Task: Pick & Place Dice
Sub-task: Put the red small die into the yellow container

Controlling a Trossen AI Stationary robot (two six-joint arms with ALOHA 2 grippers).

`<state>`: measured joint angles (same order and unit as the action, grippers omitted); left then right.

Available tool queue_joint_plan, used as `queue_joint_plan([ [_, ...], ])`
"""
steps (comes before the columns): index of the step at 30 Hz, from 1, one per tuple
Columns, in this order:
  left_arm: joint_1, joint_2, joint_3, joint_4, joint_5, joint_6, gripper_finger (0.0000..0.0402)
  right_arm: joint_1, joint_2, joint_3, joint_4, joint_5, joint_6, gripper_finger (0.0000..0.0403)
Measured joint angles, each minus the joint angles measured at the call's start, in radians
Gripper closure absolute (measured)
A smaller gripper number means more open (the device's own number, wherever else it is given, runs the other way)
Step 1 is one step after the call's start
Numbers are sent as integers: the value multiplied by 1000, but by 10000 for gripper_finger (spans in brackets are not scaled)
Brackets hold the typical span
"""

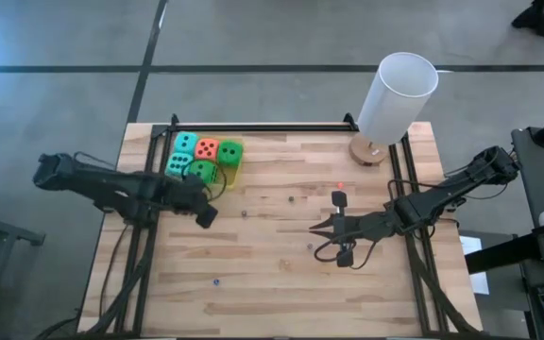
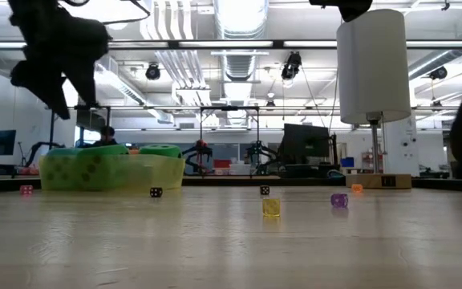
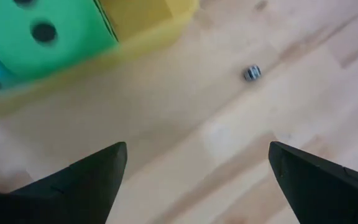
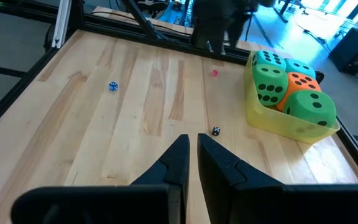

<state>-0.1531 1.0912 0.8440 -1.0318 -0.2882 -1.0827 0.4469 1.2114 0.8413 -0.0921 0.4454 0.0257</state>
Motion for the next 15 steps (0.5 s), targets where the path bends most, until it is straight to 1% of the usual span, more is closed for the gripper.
queue_joint_plan([
  [5, -121, 9, -33, -9, 3, -146, 3, 0, 0, 0, 0, 0, 0, 374],
  [8, -167, 8, -65, -10, 33, -238, 2, 0, 0, 0, -1, 0, 0, 374],
  [11, -191, 8, -91, -9, 70, -288, 4, 0, 0, 0, -1, 0, 0, 374],
  [15, -196, 8, -119, 2, 79, -305, 3, 0, 0, 0, -1, 0, 0, 374],
])
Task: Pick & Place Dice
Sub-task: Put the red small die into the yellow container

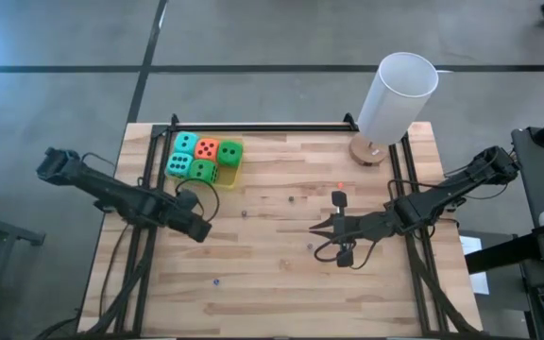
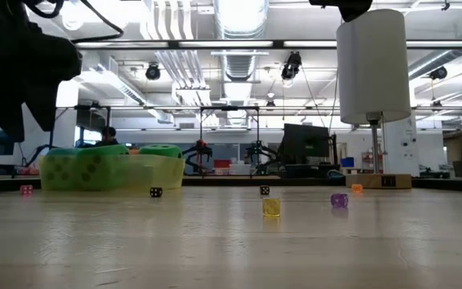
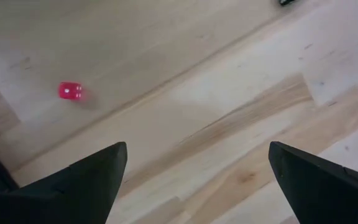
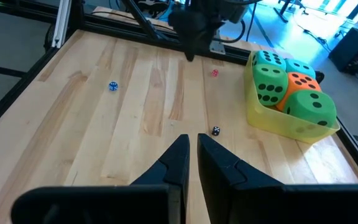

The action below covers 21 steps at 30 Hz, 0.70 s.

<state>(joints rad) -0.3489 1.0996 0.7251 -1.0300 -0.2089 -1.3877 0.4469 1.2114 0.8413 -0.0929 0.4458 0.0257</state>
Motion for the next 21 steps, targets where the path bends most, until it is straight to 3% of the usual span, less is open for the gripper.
queue_joint_plan([
  [12, 15, 1, -25, 19, -8, 72, 10, 0, 0, 0, 0, 0, 0, 374],
  [21, 50, 5, -23, 69, -11, 169, 93, 0, 0, 0, 0, 0, 0, 374],
])
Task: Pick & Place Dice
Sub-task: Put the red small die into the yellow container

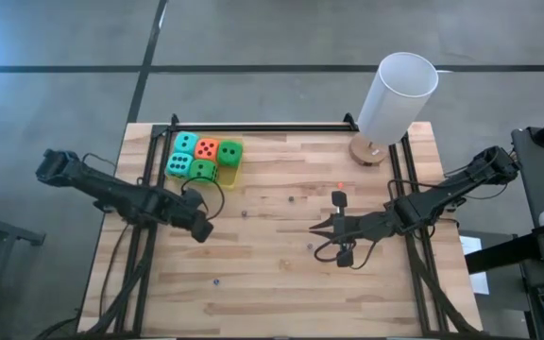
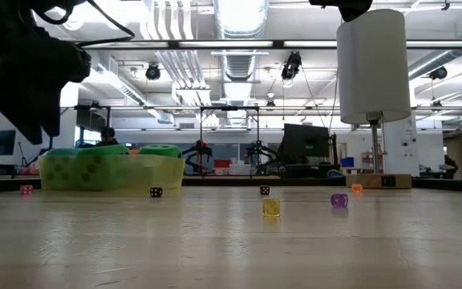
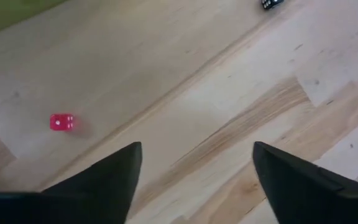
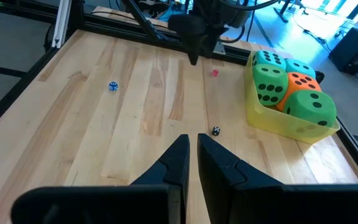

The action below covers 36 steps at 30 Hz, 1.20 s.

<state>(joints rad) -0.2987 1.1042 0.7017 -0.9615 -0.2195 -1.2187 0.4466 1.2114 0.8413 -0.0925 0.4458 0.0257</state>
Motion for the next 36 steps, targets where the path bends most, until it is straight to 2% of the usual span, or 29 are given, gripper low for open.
queue_joint_plan([
  [8, 25, 10, -2, 19, -13, 92, 172, 0, 0, 0, 0, 0, 0, 374],
  [15, 33, 91, 0, 57, 22, 238, 216, 0, 0, 0, 0, 0, 0, 374],
  [20, 46, 133, -2, 57, 75, 277, 232, 0, 0, 0, 0, 0, 0, 374],
  [25, 98, 143, -2, 47, 97, 152, 243, 0, 0, 0, 1, 0, 0, 374],
  [33, 251, 143, -3, -26, 97, 149, 258, 0, 0, 0, 22, 0, -7, 374],
  [36, 314, 143, -8, -29, 96, 201, 262, 0, 0, 0, 23, 0, -3, 374],
])
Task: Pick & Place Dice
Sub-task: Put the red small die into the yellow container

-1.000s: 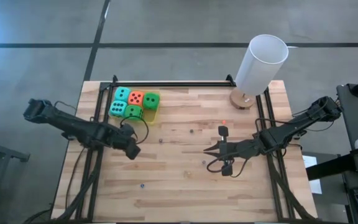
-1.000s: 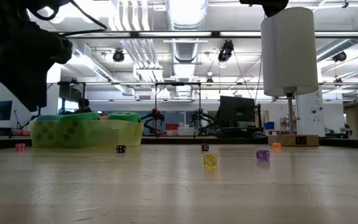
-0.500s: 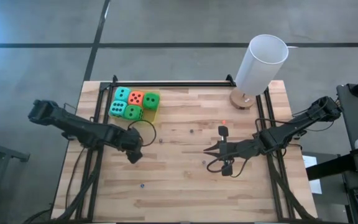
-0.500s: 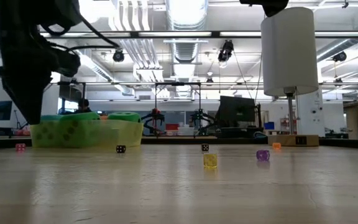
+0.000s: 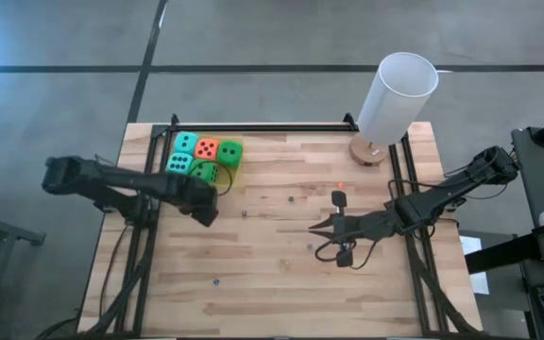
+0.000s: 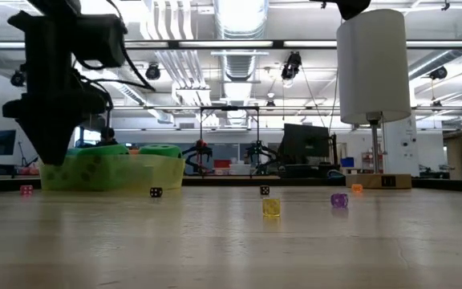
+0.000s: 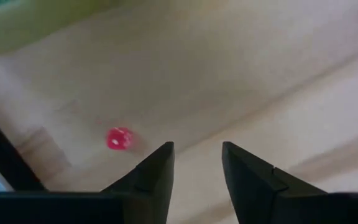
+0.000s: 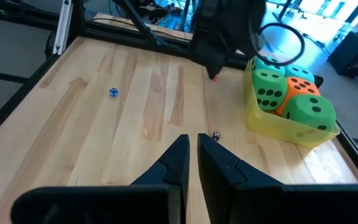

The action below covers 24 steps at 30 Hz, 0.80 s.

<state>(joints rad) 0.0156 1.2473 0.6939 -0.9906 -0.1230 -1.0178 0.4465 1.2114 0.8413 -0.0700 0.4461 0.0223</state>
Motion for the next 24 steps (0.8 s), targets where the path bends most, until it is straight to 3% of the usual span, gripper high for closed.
queue_joint_plan([
  [9, 116, 0, -77, 0, 15, 6, 268, 0, 0, 0, 0, 0, 0, 374],
  [24, 135, 0, -164, 16, -1, -26, 273, 0, 0, 0, 0, 0, -7, 374],
])
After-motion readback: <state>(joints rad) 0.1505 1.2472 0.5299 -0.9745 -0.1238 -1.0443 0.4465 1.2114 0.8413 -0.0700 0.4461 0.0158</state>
